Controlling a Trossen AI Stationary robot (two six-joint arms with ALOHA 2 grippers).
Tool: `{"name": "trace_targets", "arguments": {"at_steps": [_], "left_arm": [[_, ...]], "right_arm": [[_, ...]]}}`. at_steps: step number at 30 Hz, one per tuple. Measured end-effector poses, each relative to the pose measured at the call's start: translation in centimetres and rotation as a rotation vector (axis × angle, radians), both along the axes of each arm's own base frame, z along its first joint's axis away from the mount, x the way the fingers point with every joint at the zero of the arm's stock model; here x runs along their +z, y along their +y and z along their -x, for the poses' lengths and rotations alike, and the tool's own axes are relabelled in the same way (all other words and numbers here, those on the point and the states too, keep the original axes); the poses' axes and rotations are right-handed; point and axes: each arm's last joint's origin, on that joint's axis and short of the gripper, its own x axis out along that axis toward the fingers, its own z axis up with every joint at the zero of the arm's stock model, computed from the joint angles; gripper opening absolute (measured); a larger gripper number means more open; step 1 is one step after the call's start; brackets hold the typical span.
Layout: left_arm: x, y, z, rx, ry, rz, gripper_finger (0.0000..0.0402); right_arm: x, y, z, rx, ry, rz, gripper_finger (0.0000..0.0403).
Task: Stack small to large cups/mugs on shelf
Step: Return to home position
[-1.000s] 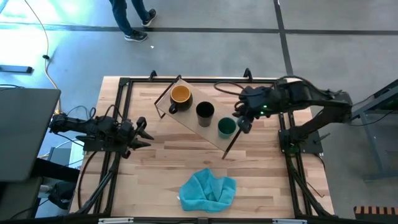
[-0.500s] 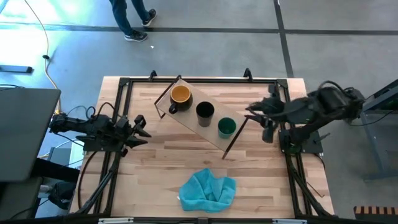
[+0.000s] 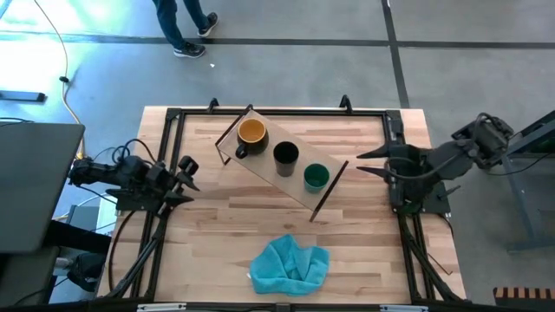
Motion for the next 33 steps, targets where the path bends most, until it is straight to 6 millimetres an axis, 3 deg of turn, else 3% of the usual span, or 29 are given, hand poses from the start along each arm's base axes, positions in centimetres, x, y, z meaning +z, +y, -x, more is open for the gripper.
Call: {"name": "trace_targets", "arguments": {"at_steps": [12, 22, 33], "left_arm": [[-0.5, 1.4, -0.2, 0.079, 0.049, -0.053, 0.0124], [-1.0, 3.1, 0.1, 0.078, 0.145, 0.054, 0.0124], [-0.7, 3.2, 0.1, 0.129, 0.115, 0.067, 0.0124]], "right_arm": [[0.5, 0.1, 0.0, -0.025, -0.057, 0.005, 0.0099], [0.6, 0.5, 0.3, -0.031, -0.071, 0.0, 0.0099], [0.5, 0.6, 0.5, -0.051, -0.072, 0.016, 0.0099]]}}
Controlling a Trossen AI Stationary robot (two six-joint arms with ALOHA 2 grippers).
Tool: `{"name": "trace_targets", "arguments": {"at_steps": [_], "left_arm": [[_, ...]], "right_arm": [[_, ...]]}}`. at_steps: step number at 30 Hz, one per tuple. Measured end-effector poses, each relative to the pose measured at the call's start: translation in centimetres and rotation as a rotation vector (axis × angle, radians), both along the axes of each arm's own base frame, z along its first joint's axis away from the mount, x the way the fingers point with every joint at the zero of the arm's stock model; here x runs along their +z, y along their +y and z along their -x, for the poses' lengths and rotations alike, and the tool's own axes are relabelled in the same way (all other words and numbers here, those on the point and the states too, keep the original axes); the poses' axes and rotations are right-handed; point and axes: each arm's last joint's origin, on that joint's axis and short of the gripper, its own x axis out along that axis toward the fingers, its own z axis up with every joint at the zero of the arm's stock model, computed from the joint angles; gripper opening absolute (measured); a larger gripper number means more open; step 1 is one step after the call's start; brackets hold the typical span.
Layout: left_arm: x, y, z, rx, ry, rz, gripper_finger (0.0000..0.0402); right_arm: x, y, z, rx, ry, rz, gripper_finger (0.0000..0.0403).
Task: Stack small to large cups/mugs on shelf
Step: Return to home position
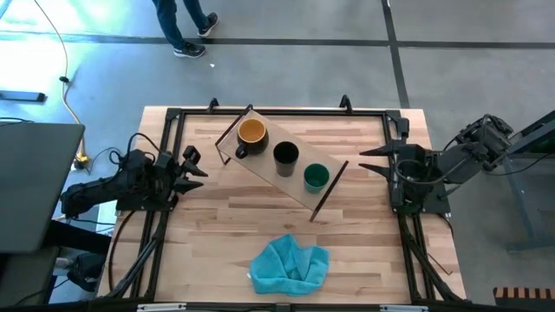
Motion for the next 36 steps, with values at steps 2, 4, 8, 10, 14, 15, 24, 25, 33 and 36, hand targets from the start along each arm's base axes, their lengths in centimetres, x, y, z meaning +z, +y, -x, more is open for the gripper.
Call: {"name": "trace_targets", "arguments": {"at_steps": [2, 4, 8, 10, 14, 15, 24, 25, 33, 36], "left_arm": [[0.1, 0.0, 0.0, 0.002, -0.006, -0.001, 0.0124], [0.1, 0.0, 0.0, 0.003, -0.012, 0.005, 0.0124], [0.2, -0.3, -0.1, -0.012, -0.023, 0.015, 0.0124], [-0.2, -0.6, -0.2, -0.011, -0.033, 0.016, 0.0124], [-1.3, -0.9, -0.7, -0.007, -0.029, 0.03, 0.0124], [-1.4, -1.0, -0.7, -0.009, -0.018, 0.028, 0.0124], [-1.5, -1.1, -0.7, -0.012, -0.016, -0.032, 0.0124], [-1.5, -1.1, -0.7, -0.011, -0.008, -0.036, 0.0124], [-2.4, -1.1, -1.0, -0.011, 0.085, -0.025, 0.0124], [-2.4, -1.1, -1.0, -0.01, 0.084, -0.025, 0.0124]], "right_arm": [[0.0, 0.0, 0.0, -0.001, 0.0, 0.0, 0.0099], [0.0, 0.0, 0.0, -0.001, 0.0, 0.0, 0.0099], [0.1, -0.2, 0.3, -0.001, -0.002, -0.003, 0.0099], [0.1, -0.3, 0.4, -0.002, -0.004, -0.004, 0.0099], [0.2, -0.4, 0.6, 0.0, -0.007, -0.004, 0.0099], [0.2, -0.5, 0.6, 0.0, -0.008, -0.005, 0.0099], [0.4, -0.8, 1.1, 0.0, -0.019, -0.013, 0.0099], [0.4, -0.8, 1.1, 0.0, -0.018, -0.012, 0.0099], [-0.2, -1.1, 1.4, -0.038, 0.021, -0.021, 0.0099], [-0.5, -1.3, 1.6, -0.082, -0.015, -0.031, 0.0099]]}}
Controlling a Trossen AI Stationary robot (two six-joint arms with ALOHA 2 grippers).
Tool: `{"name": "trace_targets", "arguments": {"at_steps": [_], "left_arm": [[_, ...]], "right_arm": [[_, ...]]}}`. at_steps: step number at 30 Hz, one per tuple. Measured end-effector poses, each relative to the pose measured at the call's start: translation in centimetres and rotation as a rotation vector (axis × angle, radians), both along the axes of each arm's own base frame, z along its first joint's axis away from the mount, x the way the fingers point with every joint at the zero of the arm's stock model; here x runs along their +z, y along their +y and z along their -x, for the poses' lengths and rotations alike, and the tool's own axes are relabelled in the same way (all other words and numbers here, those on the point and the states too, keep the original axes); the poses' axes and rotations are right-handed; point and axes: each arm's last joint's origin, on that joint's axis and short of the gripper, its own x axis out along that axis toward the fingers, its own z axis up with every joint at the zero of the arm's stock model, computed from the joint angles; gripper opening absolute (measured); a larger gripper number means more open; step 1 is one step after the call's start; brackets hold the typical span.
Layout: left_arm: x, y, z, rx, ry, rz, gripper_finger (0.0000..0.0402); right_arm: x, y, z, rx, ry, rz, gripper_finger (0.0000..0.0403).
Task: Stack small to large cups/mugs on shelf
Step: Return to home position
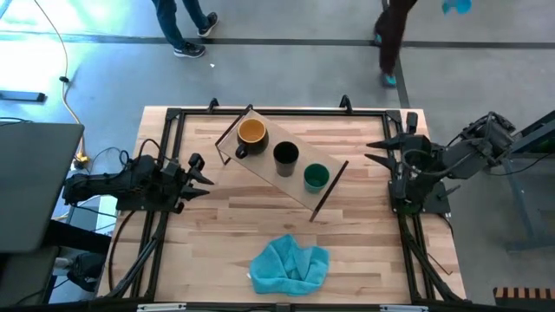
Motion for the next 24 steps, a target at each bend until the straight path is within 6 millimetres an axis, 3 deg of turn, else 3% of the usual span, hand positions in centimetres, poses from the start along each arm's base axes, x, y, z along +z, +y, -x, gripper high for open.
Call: {"name": "trace_targets", "arguments": {"at_steps": [4, 13, 24], "left_arm": [[0.0, 0.0, 0.0, -0.001, 0.001, 0.01, 0.0124], [0.1, 0.0, 0.0, 0.005, -0.01, 0.034, 0.0124], [0.3, 0.1, 0.1, 0.02, -0.027, 0.037, 0.0124]], "right_arm": [[-1.5, -0.2, 0.2, -0.01, -0.082, -0.02, 0.0099], [-7.0, -1.0, 1.3, 0.017, -0.324, -0.073, 0.0099], [-11.6, -4.0, 5.7, 0.184, -0.577, -0.189, 0.0099]]}}
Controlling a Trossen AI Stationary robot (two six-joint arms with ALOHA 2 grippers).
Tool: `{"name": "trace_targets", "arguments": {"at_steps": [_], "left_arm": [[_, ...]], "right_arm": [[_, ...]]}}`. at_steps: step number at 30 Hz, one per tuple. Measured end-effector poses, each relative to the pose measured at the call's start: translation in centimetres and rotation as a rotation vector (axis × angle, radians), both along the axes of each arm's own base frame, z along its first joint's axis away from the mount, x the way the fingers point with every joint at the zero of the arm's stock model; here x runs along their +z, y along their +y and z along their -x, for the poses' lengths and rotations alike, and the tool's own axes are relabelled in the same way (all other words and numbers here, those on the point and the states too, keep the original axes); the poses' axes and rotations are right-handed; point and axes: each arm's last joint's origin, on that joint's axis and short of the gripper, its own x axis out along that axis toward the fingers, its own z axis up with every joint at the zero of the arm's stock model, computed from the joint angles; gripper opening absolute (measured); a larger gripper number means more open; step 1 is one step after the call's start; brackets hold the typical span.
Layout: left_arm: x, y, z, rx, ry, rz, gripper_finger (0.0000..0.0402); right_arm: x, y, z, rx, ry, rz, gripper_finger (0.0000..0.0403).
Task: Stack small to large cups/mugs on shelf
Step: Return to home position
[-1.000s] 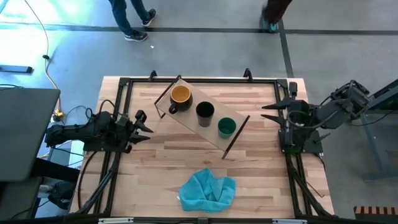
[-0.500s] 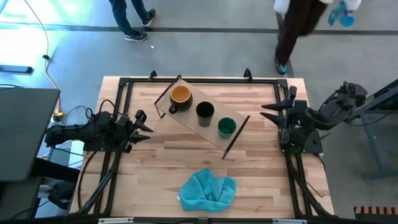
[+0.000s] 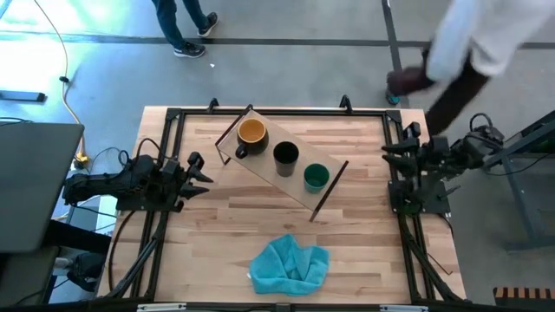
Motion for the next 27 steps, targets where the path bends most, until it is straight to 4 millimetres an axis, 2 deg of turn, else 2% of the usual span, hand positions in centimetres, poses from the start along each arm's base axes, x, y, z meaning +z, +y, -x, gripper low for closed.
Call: {"name": "trace_targets", "arguments": {"at_steps": [20, 27], "left_arm": [[0.2, 0.1, 0.0, 0.045, -0.017, 0.026, 0.0124], [0.4, 0.1, 0.1, 0.044, -0.04, 0.032, 0.0124]], "right_arm": [[-3.3, -2.8, 4.3, 0.015, 0.094, -0.085, 0.0099], [-4.3, -4.0, 6.6, 0.005, 0.077, -0.091, 0.0099]]}}
